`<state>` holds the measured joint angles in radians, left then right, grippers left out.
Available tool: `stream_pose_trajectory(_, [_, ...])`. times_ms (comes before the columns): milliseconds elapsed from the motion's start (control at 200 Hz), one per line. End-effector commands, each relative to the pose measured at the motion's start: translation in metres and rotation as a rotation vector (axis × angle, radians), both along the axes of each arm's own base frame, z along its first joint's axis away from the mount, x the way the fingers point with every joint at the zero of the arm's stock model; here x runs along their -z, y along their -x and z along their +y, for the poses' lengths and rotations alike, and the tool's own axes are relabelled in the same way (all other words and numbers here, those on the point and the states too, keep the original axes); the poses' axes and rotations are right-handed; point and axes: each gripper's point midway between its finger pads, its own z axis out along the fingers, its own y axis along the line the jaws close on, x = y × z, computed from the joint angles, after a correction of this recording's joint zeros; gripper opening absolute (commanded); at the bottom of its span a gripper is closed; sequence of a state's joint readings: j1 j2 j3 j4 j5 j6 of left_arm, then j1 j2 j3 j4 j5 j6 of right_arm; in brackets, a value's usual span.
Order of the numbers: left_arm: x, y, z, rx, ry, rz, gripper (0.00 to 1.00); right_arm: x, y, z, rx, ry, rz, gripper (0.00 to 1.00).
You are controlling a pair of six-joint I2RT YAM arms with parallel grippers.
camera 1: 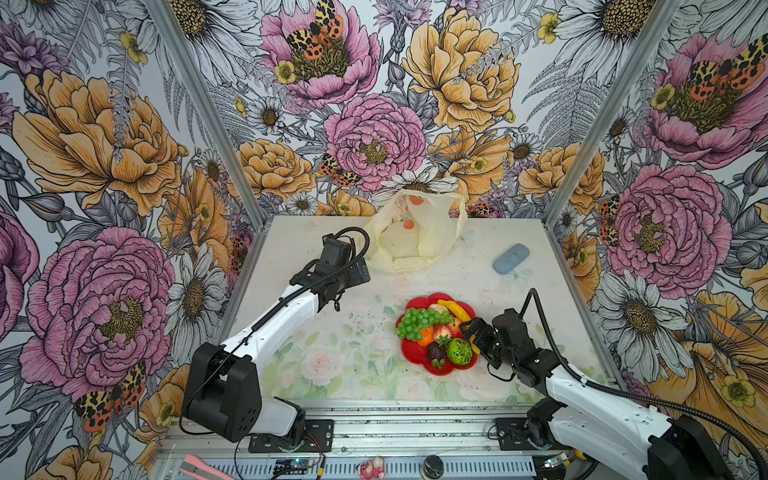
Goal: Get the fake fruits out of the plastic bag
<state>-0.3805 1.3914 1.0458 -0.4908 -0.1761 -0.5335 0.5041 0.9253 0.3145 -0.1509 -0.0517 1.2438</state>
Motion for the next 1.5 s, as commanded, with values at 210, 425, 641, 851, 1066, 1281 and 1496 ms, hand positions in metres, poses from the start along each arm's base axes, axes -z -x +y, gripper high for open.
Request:
stream_pose_trajectory(210, [0.005,0.002,0.036,-0.106,0.028,-0.047,0.99,-0.026,-0.026,0.042,-0.047,-0.164,-0.1,0.99])
stream_pose_trajectory(425, [0.018,0.013,0.052,-0.147,0.022,-0.038,0.99,-0.029,-0.039,0.068,-0.091,-0.169,-0.116,0.99])
stream_pose_trajectory(641, [0.035,0.024,0.073,-0.197,0.015,-0.017,0.99,-0.04,-0.057,0.104,-0.134,-0.197,-0.135,0.99])
stream_pose_trajectory(851, [0.038,0.033,0.08,-0.214,0.016,-0.024,0.99,-0.039,-0.075,0.127,-0.162,-0.222,-0.142,1.0])
stream_pose_trajectory(1066, [0.038,0.036,0.083,-0.221,0.022,-0.031,0.99,-0.031,-0.084,0.132,-0.164,-0.192,-0.133,0.99])
stream_pose_trajectory(1281, [0.038,0.036,0.087,-0.241,0.005,-0.041,0.99,-0.024,-0.082,0.11,-0.138,-0.125,-0.122,1.0])
stream_pose_trajectory(1496, [0.022,0.038,0.104,-0.335,0.0,-0.15,0.99,-0.027,-0.082,0.07,-0.095,-0.091,-0.133,1.0])
